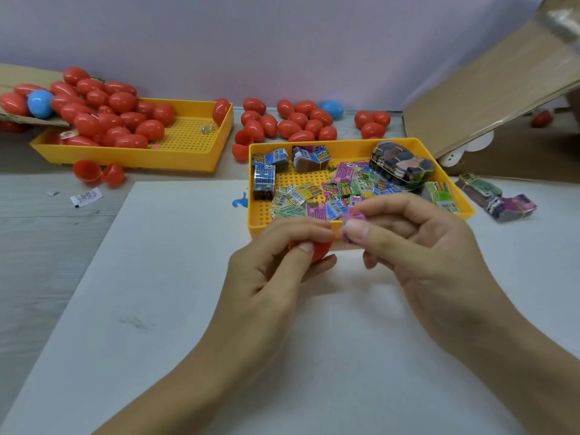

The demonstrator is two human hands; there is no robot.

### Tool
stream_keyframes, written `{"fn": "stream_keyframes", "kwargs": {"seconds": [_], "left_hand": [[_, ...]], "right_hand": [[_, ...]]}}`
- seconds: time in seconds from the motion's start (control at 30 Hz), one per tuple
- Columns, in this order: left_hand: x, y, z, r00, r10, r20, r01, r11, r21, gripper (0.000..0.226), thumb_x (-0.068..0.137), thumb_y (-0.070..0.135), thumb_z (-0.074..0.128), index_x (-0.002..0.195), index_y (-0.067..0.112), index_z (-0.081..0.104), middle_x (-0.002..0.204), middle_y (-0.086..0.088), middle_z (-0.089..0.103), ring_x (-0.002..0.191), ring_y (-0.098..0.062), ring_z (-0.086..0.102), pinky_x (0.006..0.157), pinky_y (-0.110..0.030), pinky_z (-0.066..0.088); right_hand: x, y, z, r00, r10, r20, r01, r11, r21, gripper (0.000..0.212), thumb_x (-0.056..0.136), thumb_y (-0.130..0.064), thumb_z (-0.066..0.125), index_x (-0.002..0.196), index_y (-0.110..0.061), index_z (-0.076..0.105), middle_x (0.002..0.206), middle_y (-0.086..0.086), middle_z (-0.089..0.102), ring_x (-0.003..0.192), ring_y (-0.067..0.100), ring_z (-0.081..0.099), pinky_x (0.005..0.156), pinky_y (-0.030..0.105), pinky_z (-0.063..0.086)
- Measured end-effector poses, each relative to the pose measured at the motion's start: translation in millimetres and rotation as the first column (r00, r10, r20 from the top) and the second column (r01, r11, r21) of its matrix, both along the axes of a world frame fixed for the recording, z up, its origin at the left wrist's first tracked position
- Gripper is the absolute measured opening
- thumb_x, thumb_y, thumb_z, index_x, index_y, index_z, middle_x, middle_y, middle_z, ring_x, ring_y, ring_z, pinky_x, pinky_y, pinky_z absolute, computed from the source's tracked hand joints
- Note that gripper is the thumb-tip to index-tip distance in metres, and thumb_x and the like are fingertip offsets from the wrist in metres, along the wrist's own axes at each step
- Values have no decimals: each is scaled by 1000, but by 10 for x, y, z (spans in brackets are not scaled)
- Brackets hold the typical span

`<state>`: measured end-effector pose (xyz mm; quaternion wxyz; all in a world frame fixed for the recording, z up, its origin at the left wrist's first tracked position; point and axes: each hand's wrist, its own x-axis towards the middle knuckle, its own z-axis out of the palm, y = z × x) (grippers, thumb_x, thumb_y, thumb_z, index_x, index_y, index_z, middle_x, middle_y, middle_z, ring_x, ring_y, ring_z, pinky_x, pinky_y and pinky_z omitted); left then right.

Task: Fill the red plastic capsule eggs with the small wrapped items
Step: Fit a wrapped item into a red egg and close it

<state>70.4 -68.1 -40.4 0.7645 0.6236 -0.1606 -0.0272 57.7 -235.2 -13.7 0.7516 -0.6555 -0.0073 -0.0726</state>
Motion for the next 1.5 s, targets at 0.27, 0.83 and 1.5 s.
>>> {"fn": "stream_keyframes", "kwargs": {"seconds": [0.27, 0.83, 1.5], "left_hand": [[-27, -5, 65, 995, -43, 87, 35, 995, 95, 23, 81, 17, 76, 104, 12, 72, 111, -5, 66, 111, -22, 64, 87, -20, 53], [11, -13, 51, 990, 123, 76, -129, 988, 85, 17, 72, 18, 80, 81, 5, 73, 104, -13, 68, 99, -18, 69, 74, -21, 58], [62, 49, -18, 997, 59, 57, -61, 998, 30, 17, 82, 31, 69, 94, 27, 81, 110, 0, 72, 114, -27, 65, 89, -44, 57]], "right_hand": [[-25, 80, -26, 982, 70, -173, -60, 996, 61, 20, 62, -30, 81, 79, -21, 75, 70, 5, 73, 62, 13, 67, 57, 25, 50], [-54, 123, 50, 973, 90, -213, -122, 982, -141, 43, 79, -50, 62, 75, -9, 74, 67, 14, 69, 56, 24, 53, 47, 21, 38], [-38, -25, 68, 990, 142, 0, -140, 973, -186, 17, 76, -28, 72, 89, -21, 80, 70, -5, 70, 63, 4, 60, 52, 10, 43]]}}
